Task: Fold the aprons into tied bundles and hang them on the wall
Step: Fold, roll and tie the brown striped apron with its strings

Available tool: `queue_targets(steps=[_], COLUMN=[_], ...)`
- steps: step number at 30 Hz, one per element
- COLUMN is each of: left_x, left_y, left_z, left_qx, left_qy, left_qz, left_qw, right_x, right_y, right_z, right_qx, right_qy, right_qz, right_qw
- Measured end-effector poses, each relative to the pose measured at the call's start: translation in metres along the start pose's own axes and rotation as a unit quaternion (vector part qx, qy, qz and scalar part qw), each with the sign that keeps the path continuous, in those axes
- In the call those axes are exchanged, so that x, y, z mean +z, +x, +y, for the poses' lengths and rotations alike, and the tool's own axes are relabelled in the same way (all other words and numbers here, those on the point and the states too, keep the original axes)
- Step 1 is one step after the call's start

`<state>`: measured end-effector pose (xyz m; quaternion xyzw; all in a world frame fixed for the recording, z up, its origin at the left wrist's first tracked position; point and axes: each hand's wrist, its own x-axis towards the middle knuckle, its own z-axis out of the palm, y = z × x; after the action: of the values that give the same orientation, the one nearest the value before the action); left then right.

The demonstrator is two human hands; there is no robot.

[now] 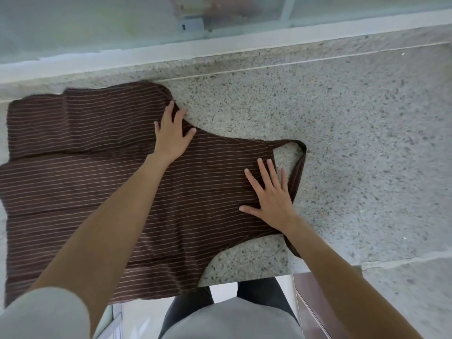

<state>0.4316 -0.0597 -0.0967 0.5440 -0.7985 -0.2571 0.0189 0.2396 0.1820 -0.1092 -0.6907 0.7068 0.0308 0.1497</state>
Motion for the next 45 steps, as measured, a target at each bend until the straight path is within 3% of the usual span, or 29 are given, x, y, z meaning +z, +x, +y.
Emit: queue_targets(steps=[3, 6, 9, 13, 18, 21, 26, 30, 33, 39, 43, 45], left_x=[-0.003, -0.001, 0.004, 0.01, 0.019, 0.03, 0.036, 0.031, 0.028, 0.016, 0.0, -0.006], left_y=[-0.029, -0.082, -0.157, -0.259, -0.332, -0.349, -0.351, -0.344, -0.352, -0.378, -0.375, -0.369], left_z=[-0.002, -0.007, -0.028, -0.064, -0.104, -0.118, -0.148, -0.161, -0.176, -0.222, -0.229, -0.224], left_qx=[0.054, 0.093, 0.042, -0.062, -0.02, 0.025, 0.117, 0.208, 0.246, 0.209, 0.171, 0.144], left_qy=[-0.003, -0.022, -0.041, -0.045, 0.027, 0.07, 0.083, 0.143, 0.171, 0.092, 0.028, 0.004], left_qz=[0.054, 0.086, 0.105, 0.109, 0.041, -0.02, -0.061, -0.11, -0.067, 0.068, 0.063, 0.09], left_qw=[0.997, 0.992, 0.993, 0.991, 0.999, 0.997, 0.988, 0.961, 0.952, 0.971, 0.983, 0.986], right_x=[-0.012, -0.015, -0.006, -0.002, 0.008, 0.024, 0.049, 0.055, 0.058, 0.061, 0.069, 0.063], right_y=[0.008, 0.016, 0.016, 0.01, -0.027, -0.06, -0.108, -0.112, -0.105, -0.1, -0.111, -0.112], right_z=[-0.014, -0.034, -0.059, -0.11, -0.16, -0.176, -0.214, -0.241, -0.252, -0.27, -0.261, -0.261], right_qx=[-0.087, -0.125, -0.145, -0.229, -0.343, -0.32, -0.229, -0.098, -0.063, -0.02, -0.097, -0.074], right_qy=[0.019, 0.041, 0.04, 0.123, 0.15, 0.145, 0.079, -0.044, -0.098, -0.105, -0.006, 0.06], right_qz=[0.031, 0.007, -0.016, 0.043, 0.015, -0.001, 0.048, -0.02, -0.043, 0.054, 0.166, 0.2], right_qw=[0.996, 0.991, 0.989, 0.965, 0.927, 0.936, 0.969, 0.994, 0.992, 0.993, 0.981, 0.975])
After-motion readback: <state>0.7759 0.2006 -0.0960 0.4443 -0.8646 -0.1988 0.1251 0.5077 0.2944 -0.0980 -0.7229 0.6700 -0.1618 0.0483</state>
